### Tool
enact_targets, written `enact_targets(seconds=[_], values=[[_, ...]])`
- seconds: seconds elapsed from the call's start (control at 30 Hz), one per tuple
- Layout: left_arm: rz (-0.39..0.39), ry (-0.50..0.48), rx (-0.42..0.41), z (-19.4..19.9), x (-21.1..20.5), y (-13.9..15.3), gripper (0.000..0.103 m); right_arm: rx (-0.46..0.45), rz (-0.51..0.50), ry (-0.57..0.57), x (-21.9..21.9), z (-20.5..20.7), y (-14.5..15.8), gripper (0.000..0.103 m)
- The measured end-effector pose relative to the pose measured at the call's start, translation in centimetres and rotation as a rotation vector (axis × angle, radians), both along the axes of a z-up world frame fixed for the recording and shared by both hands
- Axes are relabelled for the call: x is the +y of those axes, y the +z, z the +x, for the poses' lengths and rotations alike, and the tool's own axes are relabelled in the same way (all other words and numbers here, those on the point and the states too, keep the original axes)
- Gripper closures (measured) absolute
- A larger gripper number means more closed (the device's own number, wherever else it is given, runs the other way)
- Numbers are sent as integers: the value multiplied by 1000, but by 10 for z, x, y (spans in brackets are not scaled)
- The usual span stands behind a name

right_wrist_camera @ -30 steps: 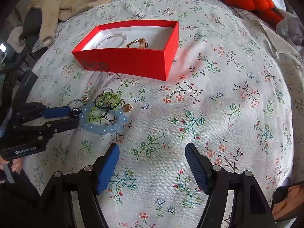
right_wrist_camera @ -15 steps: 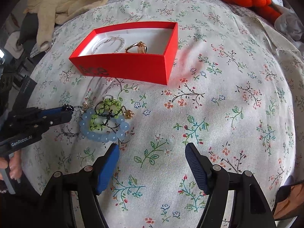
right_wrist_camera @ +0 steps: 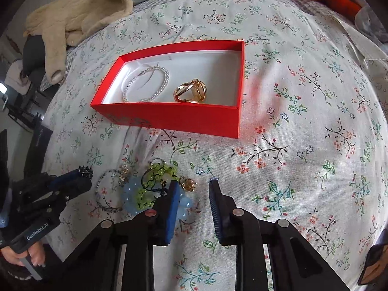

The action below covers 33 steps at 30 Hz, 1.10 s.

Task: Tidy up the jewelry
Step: 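Grasp the black claw clip with the left tool while the right tool grasps the green beaded bracelet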

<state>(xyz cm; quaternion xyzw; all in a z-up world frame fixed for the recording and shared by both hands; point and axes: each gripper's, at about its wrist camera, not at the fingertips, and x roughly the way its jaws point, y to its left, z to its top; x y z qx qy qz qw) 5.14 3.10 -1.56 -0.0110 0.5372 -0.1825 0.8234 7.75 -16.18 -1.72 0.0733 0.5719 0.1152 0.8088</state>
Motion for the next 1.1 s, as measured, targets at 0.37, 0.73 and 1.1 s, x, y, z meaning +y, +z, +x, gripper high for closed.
enact_targets(seconds=[0.37, 0.73, 1.1], values=[[6, 14, 10, 1, 6, -3, 81, -13, -9, 117, 46, 1, -1, 81], [18, 15, 11, 2, 4, -7, 81, -19, -57, 111, 57, 15, -16, 80], [18, 32, -1, 4, 2, -3, 81, -11, -8, 51, 36, 18, -9, 93]])
